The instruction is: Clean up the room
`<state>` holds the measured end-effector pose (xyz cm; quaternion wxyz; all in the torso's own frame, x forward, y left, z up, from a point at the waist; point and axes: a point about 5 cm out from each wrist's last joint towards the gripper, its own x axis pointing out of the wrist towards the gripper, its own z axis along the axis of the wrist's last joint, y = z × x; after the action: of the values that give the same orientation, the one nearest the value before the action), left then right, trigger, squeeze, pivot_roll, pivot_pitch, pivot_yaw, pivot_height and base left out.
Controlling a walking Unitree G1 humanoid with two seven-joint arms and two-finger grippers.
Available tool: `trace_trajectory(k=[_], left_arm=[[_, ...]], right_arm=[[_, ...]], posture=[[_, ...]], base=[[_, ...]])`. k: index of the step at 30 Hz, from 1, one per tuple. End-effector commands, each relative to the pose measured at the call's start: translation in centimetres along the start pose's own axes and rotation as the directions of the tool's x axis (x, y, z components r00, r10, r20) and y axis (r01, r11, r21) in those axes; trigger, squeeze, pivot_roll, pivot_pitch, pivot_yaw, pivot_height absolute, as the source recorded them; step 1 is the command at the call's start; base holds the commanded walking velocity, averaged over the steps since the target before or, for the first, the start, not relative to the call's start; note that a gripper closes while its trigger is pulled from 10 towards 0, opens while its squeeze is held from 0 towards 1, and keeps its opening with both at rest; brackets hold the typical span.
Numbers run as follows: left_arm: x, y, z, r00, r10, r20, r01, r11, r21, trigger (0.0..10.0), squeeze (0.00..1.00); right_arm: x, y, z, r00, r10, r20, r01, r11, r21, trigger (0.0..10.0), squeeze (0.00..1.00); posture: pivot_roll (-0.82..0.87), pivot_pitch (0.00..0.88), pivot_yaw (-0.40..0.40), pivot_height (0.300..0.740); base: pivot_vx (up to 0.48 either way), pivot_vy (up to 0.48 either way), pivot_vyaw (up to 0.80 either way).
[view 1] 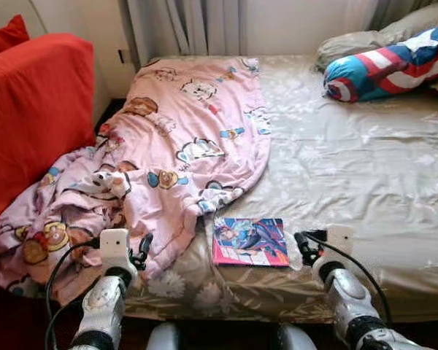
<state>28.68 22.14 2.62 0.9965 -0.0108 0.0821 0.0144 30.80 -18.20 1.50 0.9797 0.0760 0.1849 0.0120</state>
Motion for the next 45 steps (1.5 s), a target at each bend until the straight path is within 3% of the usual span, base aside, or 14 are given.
trace_trajectory(k=[1, 2, 7, 8, 9, 10, 15, 21, 32, 42, 44, 45], left_arm=[[-0.3, 0.4, 0.1, 1.000, 0.009, 0.011, -0.009, 1.000, 0.001, 10.0, 0.00], [-0.4, 0.5, 0.2, 1.000, 0.015, 0.021, -0.015, 1.000, 0.003, 10.0, 0.00], [-1.1, 0.9, 0.4, 0.998, 0.038, 0.055, -0.038, 0.999, -0.004, 10.0, 0.00], [-1.4, 1.0, 0.5, 0.997, 0.037, 0.062, -0.037, 0.999, -0.002, 10.0, 0.00], [-1.5, 1.0, 0.7, 0.997, 0.036, 0.071, -0.036, 0.999, 0.002, 10.0, 0.00], [-1.6, 1.0, 0.9, 0.996, 0.035, 0.076, -0.036, 0.999, 0.004, 10.0, 0.00], [-2.6, 1.3, 1.6, 0.994, 0.026, 0.109, -0.029, 0.999, 0.027, 10.0, 0.00], [-4.3, 1.9, 2.2, 0.996, 0.010, 0.094, -0.016, 0.998, 0.062, 10.0, 0.00], [-6.8, 2.8, 2.5, 0.999, 0.032, 0.035, -0.035, 0.996, 0.084, 10.0, 0.00], [-7.6, 2.6, 2.8, 0.999, 0.036, 0.012, -0.037, 0.996, 0.082, 10.0, 0.00], [-7.6, 2.8, 2.8, 0.999, 0.042, 0.010, -0.042, 0.995, 0.086, 10.0, 0.00], [-7.7, 3.1, 2.9, 0.999, 0.051, 0.007, -0.052, 0.995, 0.089, 10.0, 0.00]], right_arm=[[0.0, 0.2, -0.1, 1.000, 0.006, -0.013, -0.006, 1.000, 0.000, 10.0, 0.00], [0.1, 0.2, -0.2, 1.000, 0.000, -0.020, 0.001, 0.999, 0.036, 10.0, 1.00], [0.1, -0.1, -0.3, 0.999, -0.041, -0.030, 0.044, 0.992, 0.118, 10.0, 0.99], [0.1, -0.1, -0.3, 0.998, -0.050, -0.031, 0.054, 0.989, 0.139, 10.0, 0.67], [0.1, -0.2, -0.3, 0.998, -0.061, -0.031, 0.065, 0.984, 0.163, 10.0, 0.07], [0.1, -0.2, -0.3, 0.997, -0.067, -0.031, 0.071, 0.982, 0.177, 10.0, 0.00], [0.2, 0.1, -0.1, 0.996, -0.086, -0.013, 0.087, 0.974, 0.210, 10.0, 0.00], [0.4, 0.0, 1.0, 0.990, -0.130, 0.052, 0.108, 0.945, 0.309, 10.0, 0.00], [0.3, -1.2, 1.4, 0.983, -0.174, 0.064, 0.144, 0.934, 0.327, 10.0, 0.00], [0.6, -1.4, 2.3, 0.981, -0.175, 0.082, 0.140, 0.937, 0.320, 10.0, 0.00], [0.7, -1.3, 2.5, 0.981, -0.173, 0.085, 0.137, 0.938, 0.319, 9.6, 0.00], [0.7, -1.3, 2.7, 0.981, -0.169, 0.094, 0.131, 0.939, 0.317, 0.0, 0.00]], posture=[[0.08, 0.185, -0.001, 0.615], [0.09, 0.203, -0.002, 0.615], [0.12, 0.256, 0.004, 0.615], [0.12, 0.261, 0.005, 0.615], [0.13, 0.276, 0.010, 0.615], [0.13, 0.276, 0.010, 0.615], [0.16, 0.318, 0.042, 0.615], [0.18, 0.355, 0.080, 0.615], [0.22, 0.378, 0.094, 0.615], [0.24, 0.383, 0.096, 0.615], [0.24, 0.392, 0.096, 0.615], [0.24, 0.394, 0.096, 0.615]], base=[[0.000, 0.000, 0.00], [0.000, 0.000, 0.00], [0.000, 0.000, 0.00], [0.000, 0.000, 0.00], [0.000, 0.000, 0.00], [0.000, 0.000, 0.00], [0.000, 0.000, 0.00], [0.000, 0.000, 0.00], [0.000, 0.000, 0.00], [0.000, 0.000, 0.00], [0.000, 0.000, 0.00], [0.000, 0.000, 0.00]])
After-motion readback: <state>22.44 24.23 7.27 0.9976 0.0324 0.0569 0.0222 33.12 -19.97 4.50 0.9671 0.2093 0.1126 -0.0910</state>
